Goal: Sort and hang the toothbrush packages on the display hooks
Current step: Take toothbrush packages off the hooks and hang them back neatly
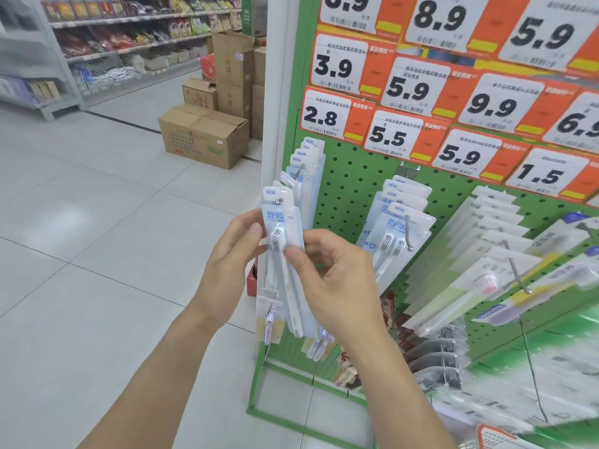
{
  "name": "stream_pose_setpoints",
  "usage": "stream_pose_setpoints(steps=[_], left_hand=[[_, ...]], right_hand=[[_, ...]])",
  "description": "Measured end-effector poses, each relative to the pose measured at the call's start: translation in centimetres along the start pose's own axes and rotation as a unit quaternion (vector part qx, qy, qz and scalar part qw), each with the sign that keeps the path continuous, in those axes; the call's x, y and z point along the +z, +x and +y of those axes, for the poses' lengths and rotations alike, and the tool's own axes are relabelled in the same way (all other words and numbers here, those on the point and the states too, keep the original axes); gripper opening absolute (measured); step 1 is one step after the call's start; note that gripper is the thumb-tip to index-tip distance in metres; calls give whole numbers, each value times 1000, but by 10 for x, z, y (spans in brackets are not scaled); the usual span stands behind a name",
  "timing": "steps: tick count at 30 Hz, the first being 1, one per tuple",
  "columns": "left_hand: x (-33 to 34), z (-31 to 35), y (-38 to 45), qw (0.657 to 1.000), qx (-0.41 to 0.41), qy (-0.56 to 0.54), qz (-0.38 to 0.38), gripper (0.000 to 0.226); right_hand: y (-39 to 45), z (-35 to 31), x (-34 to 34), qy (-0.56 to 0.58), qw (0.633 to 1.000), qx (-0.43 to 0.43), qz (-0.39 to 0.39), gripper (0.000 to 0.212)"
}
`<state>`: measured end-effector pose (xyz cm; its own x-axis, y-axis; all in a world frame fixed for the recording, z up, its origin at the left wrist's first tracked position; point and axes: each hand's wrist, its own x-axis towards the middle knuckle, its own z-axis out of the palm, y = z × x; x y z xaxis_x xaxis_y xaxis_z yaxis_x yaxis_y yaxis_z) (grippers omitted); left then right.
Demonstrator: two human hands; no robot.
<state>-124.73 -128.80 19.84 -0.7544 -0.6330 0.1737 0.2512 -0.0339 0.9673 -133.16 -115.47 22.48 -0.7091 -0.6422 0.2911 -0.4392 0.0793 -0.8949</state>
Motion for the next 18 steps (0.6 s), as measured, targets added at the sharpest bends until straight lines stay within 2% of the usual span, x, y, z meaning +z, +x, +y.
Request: stream_pose_setpoints(steps=[9, 13, 16, 18], left_hand=[[-1, -2, 6, 999, 32, 17, -37, 47], [3, 0, 8, 996, 45, 58, -44, 62], [4, 0, 12, 996, 41, 71, -28, 65], [6, 1, 14, 996, 40, 75, -26, 66]], right_hand=[[7, 4, 10, -39, 999, 34, 6, 9], [8, 3, 8, -95, 995, 26, -4, 20], [10, 2, -5, -142, 989, 31, -31, 11], [12, 1, -15, -172, 985, 26, -20, 14]])
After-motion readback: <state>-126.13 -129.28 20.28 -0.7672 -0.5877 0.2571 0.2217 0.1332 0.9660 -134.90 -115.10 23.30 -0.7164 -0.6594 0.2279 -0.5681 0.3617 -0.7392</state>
